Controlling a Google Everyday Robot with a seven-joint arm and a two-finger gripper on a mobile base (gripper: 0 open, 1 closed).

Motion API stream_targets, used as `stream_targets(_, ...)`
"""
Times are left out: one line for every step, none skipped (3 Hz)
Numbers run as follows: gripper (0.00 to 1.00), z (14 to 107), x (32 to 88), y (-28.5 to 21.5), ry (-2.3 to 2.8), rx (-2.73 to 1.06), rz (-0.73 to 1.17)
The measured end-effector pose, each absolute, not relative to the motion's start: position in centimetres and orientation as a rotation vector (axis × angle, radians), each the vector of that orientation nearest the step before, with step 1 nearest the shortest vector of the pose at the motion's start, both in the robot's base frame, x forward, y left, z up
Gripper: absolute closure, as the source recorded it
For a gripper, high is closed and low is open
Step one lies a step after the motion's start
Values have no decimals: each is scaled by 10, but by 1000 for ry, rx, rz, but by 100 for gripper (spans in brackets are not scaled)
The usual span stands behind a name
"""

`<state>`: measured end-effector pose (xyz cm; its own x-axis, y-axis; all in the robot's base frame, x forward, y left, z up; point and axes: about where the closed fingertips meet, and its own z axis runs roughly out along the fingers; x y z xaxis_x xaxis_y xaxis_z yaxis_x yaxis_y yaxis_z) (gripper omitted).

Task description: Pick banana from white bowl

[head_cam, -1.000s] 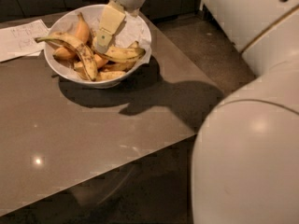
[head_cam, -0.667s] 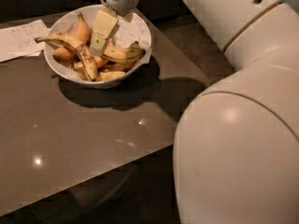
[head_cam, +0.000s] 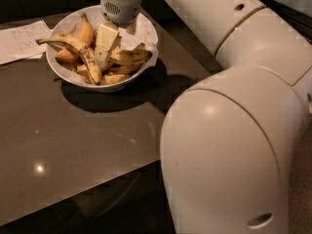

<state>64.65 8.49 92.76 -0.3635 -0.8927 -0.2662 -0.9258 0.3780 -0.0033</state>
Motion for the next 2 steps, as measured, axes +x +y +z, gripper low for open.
stream_targets(10,909,651,87,2452,-1628,194)
stream_targets(9,892,652,90,2484,-1643,176)
